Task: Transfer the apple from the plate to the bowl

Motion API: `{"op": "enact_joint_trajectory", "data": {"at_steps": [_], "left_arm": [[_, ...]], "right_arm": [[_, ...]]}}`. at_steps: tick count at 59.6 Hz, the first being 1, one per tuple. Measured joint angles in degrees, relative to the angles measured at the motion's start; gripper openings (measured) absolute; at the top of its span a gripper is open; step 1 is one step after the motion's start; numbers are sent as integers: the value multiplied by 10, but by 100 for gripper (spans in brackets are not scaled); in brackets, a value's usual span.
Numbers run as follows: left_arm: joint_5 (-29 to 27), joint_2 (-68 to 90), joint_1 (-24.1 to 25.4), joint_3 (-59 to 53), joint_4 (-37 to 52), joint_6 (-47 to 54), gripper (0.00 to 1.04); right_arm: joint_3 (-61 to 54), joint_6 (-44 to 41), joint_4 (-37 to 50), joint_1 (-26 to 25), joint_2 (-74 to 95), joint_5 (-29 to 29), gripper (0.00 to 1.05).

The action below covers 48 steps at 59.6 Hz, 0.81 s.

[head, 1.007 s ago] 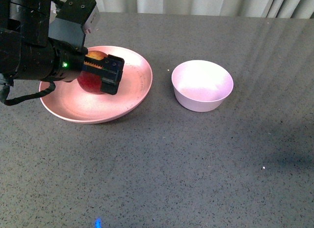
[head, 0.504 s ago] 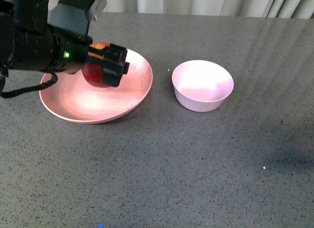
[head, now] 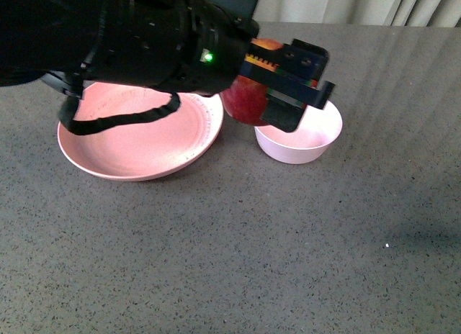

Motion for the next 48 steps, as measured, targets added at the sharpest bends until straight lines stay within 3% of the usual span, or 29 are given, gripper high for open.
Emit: {"op": "enact_joint_trajectory", "data": {"at_steps": [17,48], "left_arm": [[-31,65,-53,63,-14,-8,78],[-62,159,-74,184,-67,-17,78]], "right_arm": [[0,0,0,0,0,0,96],[0,0,0,0,0,0,96]]}}
